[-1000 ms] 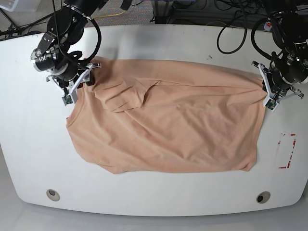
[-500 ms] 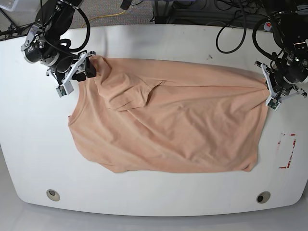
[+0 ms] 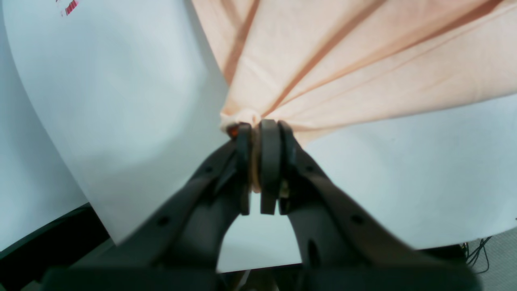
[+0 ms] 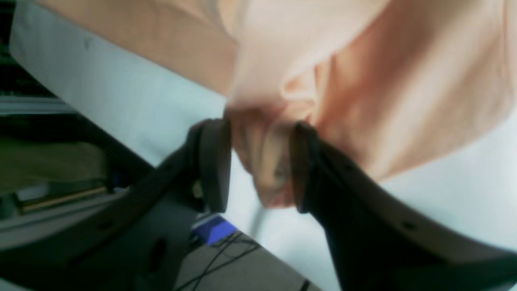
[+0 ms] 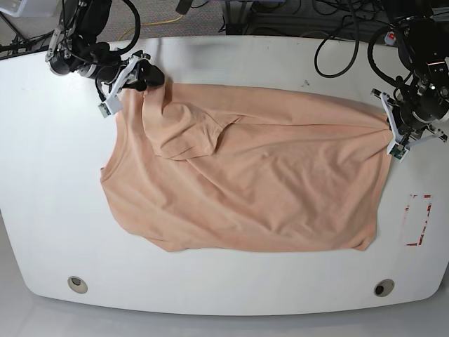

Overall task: Fold the T-shirt properly
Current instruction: 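Drag the pinched fabric with the left gripper away from the right gripper, spreading the shirt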

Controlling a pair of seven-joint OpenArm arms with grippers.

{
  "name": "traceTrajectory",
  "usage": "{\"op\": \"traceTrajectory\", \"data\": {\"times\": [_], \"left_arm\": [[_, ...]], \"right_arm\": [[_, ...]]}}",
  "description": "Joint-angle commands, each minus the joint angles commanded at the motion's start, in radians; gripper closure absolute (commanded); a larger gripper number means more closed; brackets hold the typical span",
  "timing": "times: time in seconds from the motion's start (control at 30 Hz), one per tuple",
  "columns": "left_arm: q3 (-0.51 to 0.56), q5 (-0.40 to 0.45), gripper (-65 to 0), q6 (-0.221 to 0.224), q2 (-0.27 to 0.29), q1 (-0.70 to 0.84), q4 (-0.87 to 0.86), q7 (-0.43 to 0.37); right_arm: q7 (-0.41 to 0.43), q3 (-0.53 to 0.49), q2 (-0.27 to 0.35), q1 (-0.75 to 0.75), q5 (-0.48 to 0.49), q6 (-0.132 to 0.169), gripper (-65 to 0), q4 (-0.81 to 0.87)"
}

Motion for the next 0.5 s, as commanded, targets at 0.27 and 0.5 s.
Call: {"op": "traceTrajectory", "data": {"times": [0.27,0.5], "left_arm": [[0.000,0.000,-0.6,0.000,0.000,0.015,0.000,-0.002],[0.000,0.000,-0.6,0.000,0.000,0.015,0.000,-0.002]], "right_arm": [[0.027,-0.003,-0.002,0.006,-0.043,0.000,-23.1,-0.008],[0.079,-0.003,-0.041,0.032,-0.232,0.000,-19.2,-0.003]]}}
